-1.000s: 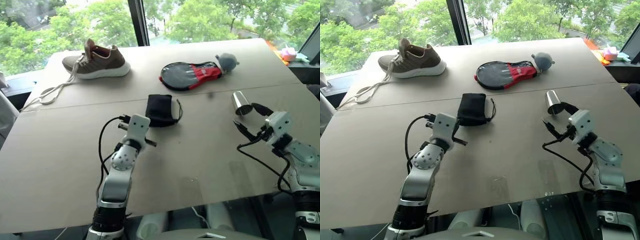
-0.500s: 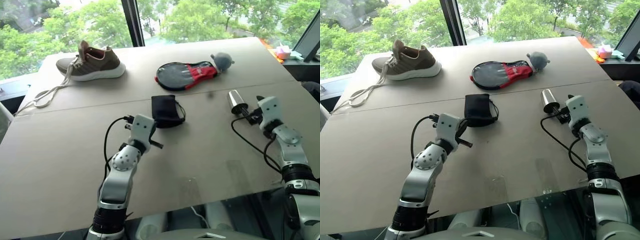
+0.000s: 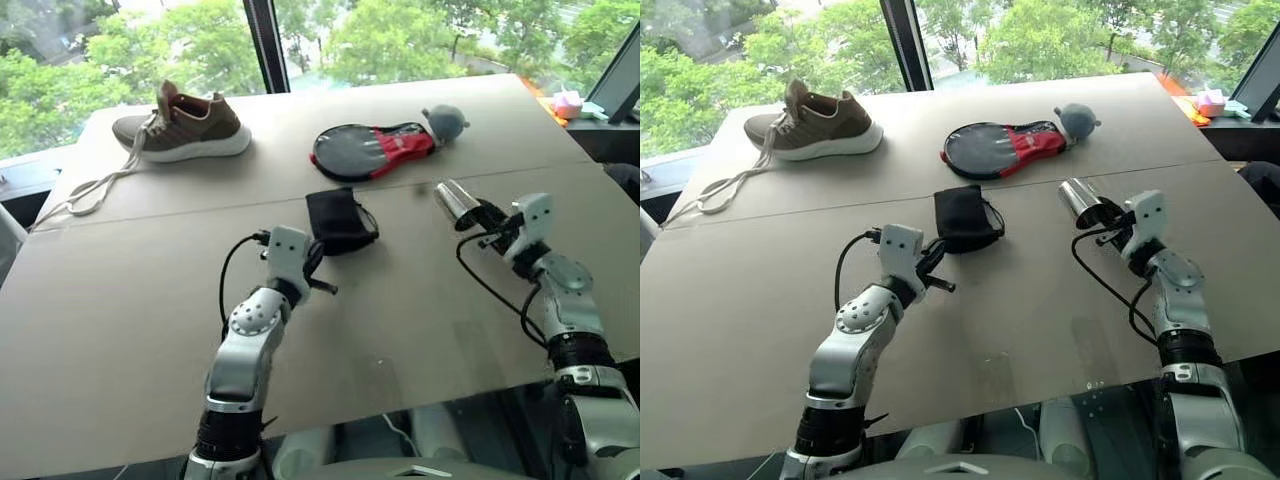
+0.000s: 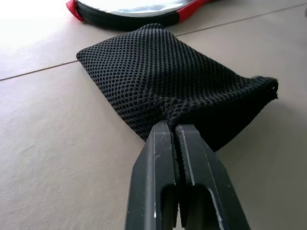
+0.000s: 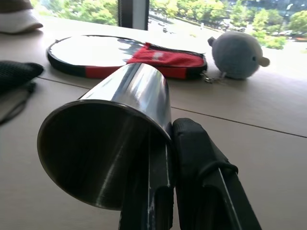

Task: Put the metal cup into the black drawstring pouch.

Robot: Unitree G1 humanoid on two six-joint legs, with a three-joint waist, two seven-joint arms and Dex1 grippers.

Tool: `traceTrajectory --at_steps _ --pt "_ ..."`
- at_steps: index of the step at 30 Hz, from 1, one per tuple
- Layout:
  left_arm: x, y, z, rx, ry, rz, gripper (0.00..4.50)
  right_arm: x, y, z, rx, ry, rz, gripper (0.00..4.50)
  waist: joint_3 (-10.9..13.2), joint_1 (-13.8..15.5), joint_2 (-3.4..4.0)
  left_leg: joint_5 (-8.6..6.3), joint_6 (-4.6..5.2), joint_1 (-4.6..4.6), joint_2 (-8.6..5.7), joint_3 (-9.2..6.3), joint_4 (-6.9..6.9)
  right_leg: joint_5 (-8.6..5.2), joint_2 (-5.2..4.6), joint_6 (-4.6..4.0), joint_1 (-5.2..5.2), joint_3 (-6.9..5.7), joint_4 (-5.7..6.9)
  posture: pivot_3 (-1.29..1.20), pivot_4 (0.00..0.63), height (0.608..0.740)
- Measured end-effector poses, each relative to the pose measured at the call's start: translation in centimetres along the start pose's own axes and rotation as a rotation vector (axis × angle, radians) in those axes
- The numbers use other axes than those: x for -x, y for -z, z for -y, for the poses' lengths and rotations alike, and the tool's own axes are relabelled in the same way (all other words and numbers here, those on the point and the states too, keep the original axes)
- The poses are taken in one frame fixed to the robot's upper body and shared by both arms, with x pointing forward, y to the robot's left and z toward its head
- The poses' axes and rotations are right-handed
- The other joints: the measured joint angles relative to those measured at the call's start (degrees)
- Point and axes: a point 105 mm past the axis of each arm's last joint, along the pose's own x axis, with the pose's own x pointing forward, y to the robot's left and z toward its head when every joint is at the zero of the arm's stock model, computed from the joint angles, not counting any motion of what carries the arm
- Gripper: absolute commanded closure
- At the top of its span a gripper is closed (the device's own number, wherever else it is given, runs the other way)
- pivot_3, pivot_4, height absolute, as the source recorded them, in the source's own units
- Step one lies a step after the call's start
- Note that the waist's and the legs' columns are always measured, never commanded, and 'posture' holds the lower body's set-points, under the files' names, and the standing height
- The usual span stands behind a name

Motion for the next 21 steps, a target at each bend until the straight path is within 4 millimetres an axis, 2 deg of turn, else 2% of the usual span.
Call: traceTrajectory --at_steps 4,9,12,16,21 --pt "-0.3 -1.6 1.3 0.071 0.069 0.046 4.50 0.2 -2.3 -6.0 -0.114 -0.284 0.029 4.47 0.0 0.0 0.03 -0.01 0.01 -0.01 -0.01 -0.02 0.00 -0.01 -0.01 0.01 -0.02 -0.01 -0.01 0.00 0.150 0.740" --pt "-0.2 -2.4 2.4 0.109 0.133 0.063 4.50 -0.5 -3.2 -10.4 -0.133 -0.440 0.001 4.47 0.0 0.1 0.02 -0.01 0.01 0.02 -0.02 -0.04 0.01 -0.01 0.00 0.02 -0.01 -0.05 0.02 0.00 0.150 0.740" --pt "-0.2 -2.4 2.8 0.145 0.153 0.058 4.50 -0.9 -2.3 -11.2 -0.098 -0.453 -0.034 4.47 0.0 0.2 0.01 0.00 0.00 0.00 -0.05 -0.06 0.03 -0.01 0.00 0.02 -0.01 -0.08 0.03 0.00 0.150 0.740" --pt "-0.2 -3.0 2.9 0.157 0.162 0.068 4.50 -0.9 -1.1 -11.1 -0.045 -0.444 -0.074 4.47 0.0 0.2 0.00 0.12 -0.21 -0.02 -0.08 -0.03 0.03 -0.01 -0.01 0.02 -0.02 -0.05 0.01 0.00 0.150 0.740" --pt "-0.1 -3.5 2.8 0.166 0.166 0.077 4.50 -0.8 -1.4 -11.7 -0.025 -0.488 -0.055 4.47 0.0 0.2 0.00 0.12 -0.22 -0.02 -0.06 -0.04 0.02 -0.02 -0.01 0.02 -0.02 -0.05 0.00 0.00 0.150 0.740"
